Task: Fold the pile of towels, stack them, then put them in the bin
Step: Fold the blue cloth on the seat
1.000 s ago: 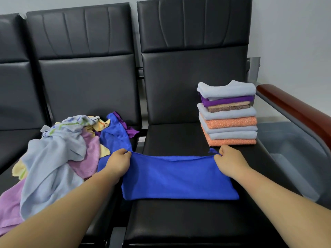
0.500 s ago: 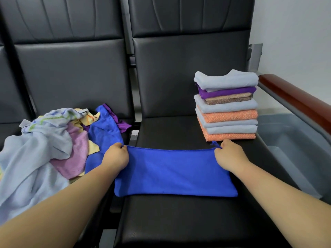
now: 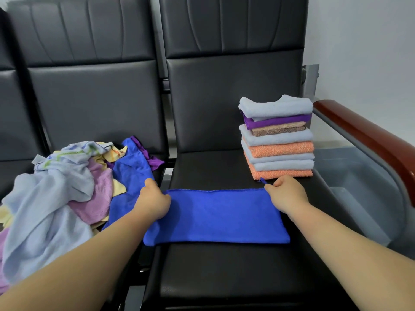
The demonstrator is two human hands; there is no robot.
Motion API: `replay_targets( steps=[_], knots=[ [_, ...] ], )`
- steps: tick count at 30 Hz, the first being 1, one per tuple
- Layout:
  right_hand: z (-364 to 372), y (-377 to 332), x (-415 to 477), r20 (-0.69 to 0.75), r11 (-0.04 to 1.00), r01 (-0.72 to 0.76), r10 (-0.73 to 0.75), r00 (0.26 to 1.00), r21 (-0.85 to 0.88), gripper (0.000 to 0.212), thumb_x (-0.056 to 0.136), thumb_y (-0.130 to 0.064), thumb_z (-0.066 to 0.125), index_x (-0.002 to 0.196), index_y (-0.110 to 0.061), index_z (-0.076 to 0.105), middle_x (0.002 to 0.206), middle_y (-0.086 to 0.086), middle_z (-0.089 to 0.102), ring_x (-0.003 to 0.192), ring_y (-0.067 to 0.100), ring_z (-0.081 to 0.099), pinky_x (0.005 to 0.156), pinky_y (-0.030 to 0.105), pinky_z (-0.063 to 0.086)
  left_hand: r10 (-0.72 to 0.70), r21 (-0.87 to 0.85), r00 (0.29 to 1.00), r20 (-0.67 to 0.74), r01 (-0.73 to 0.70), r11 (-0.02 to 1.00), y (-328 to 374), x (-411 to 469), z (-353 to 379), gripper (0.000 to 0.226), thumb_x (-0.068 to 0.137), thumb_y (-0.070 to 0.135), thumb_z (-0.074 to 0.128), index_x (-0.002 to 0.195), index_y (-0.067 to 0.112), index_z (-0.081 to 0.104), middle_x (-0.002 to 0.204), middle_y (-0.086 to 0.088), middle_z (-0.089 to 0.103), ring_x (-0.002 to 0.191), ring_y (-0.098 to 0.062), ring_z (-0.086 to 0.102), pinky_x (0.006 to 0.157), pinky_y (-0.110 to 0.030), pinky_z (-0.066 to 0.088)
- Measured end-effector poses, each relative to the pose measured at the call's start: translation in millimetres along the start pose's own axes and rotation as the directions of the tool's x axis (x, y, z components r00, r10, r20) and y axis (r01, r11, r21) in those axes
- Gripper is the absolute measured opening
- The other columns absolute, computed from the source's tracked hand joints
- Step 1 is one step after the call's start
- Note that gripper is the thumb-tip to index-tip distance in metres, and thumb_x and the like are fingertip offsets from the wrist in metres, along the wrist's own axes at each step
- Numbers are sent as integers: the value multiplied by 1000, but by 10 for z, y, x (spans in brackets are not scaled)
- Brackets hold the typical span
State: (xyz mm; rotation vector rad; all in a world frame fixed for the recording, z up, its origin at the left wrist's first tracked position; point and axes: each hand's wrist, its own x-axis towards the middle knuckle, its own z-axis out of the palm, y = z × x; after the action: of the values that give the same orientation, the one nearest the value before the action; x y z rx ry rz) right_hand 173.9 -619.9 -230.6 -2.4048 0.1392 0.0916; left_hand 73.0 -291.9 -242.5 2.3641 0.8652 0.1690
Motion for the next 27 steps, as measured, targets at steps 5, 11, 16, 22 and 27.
replay_targets(
  steps=[5, 11, 16, 22, 27],
  knots=[
    [12, 2, -138, -14, 986, 133, -135, 991, -100, 14, 98, -27, 66, 104, -22, 55, 111, -2, 56, 91, 18, 58, 69, 31, 47, 60, 221, 997, 39, -67, 973, 182, -232, 55, 32, 93, 32, 58, 115, 13, 47, 127, -11, 41, 115, -38, 48, 88, -46, 46],
    [74, -62, -354, 196, 865, 452, -415, 889, -217, 11, 100, -27, 64, 110, -29, 61, 115, -10, 50, 105, 11, 53, 88, 27, 48, 193, 370, 961, 197, -255, 893, 371, -462, 246, 32, 95, 37, 51, 119, 16, 56, 130, -8, 49, 120, -32, 48, 97, -43, 47],
    [55, -107, -409, 386, 768, 530, -395, 834, -361, 13, 102, -32, 56, 111, -27, 64, 115, -10, 54, 99, 12, 58, 89, 32, 53, 304, 283, 922, 240, -366, 887, 547, -617, 370, 20, 94, 34, 50, 93, 18, 38, 103, -4, 52, 99, -30, 50, 87, -44, 46],
    [-57, -114, -554, 424, 763, 476, -292, 857, -437, 26, 98, -28, 50, 94, -13, 70, 95, 6, 70, 75, 17, 62, 78, 43, 58, 403, 358, 806, 433, -564, 744, 637, -492, 491, 31, 97, 38, 38, 122, 24, 50, 142, 1, 43, 140, -27, 33, 118, -58, 20],
    [-183, -85, -786, 556, 809, 527, -319, 767, -262, 20, 93, -25, 51, 85, -23, 69, 82, -6, 73, 66, 11, 73, 73, 39, 64, 416, 406, 784, 460, -603, 687, 635, -421, 544, 63, 96, 41, 39, 155, 55, 21, 171, 3, -12, 155, -36, -18, 119, -64, -14]
  ],
)
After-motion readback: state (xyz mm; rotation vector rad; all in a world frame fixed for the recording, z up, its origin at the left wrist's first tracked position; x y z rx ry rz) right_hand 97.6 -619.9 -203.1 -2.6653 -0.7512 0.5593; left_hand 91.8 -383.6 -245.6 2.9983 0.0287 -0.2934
